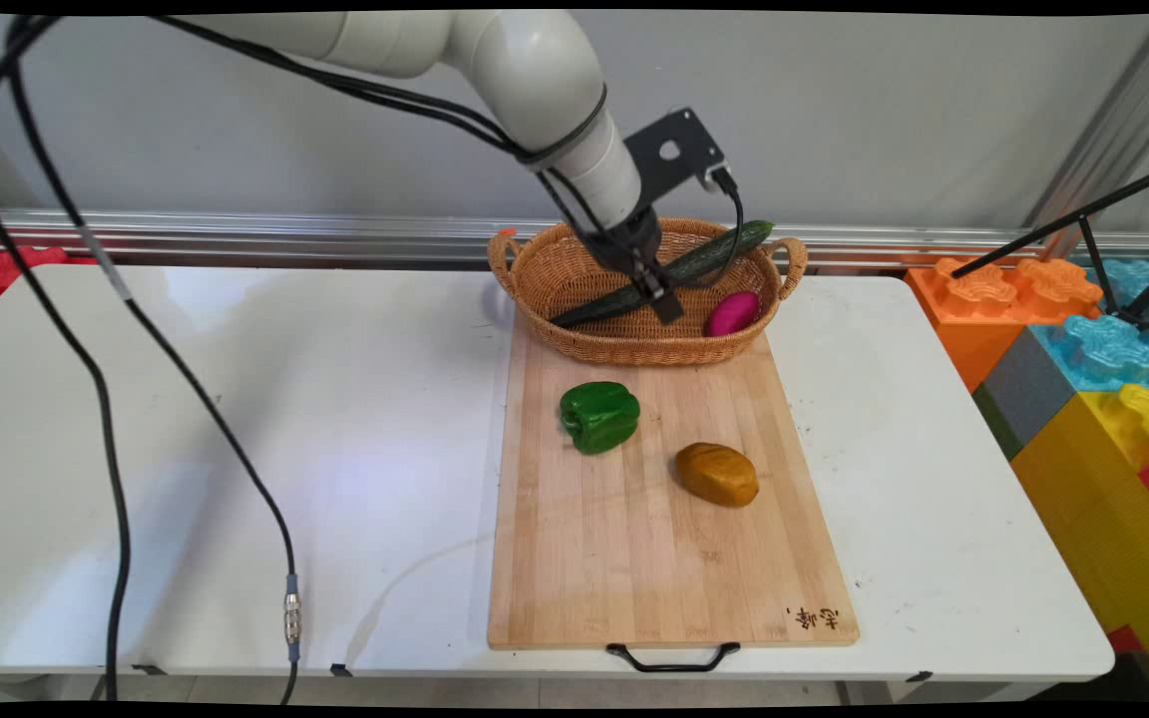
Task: Pick up the cucumber from the vegetable basket
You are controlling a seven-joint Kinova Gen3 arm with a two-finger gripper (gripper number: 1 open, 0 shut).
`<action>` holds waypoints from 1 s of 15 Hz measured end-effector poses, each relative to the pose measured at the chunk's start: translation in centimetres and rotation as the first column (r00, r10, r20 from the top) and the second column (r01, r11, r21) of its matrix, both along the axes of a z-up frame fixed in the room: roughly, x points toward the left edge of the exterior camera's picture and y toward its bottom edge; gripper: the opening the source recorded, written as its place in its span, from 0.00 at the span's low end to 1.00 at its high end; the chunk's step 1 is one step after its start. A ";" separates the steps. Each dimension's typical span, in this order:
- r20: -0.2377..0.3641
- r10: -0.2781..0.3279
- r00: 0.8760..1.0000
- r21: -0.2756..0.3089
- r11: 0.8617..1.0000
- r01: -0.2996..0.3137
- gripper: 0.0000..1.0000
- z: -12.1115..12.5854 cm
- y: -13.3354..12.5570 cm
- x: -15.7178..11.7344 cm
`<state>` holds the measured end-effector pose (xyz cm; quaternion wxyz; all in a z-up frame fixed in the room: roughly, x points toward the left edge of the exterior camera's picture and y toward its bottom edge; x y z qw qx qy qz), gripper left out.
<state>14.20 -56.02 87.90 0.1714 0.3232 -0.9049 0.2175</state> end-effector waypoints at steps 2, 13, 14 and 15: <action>0.003 0.008 1.000 -0.027 1.000 -0.008 1.00 -0.5 -1.7 0.2; -0.001 0.022 1.000 -0.106 0.994 -0.022 1.00 -8.5 -9.4 -0.3; -0.003 0.023 1.000 -0.109 0.994 -0.023 1.00 -8.9 -9.8 -0.3; -0.008 0.023 1.000 -0.112 0.993 -0.024 1.00 -9.4 -10.2 -0.5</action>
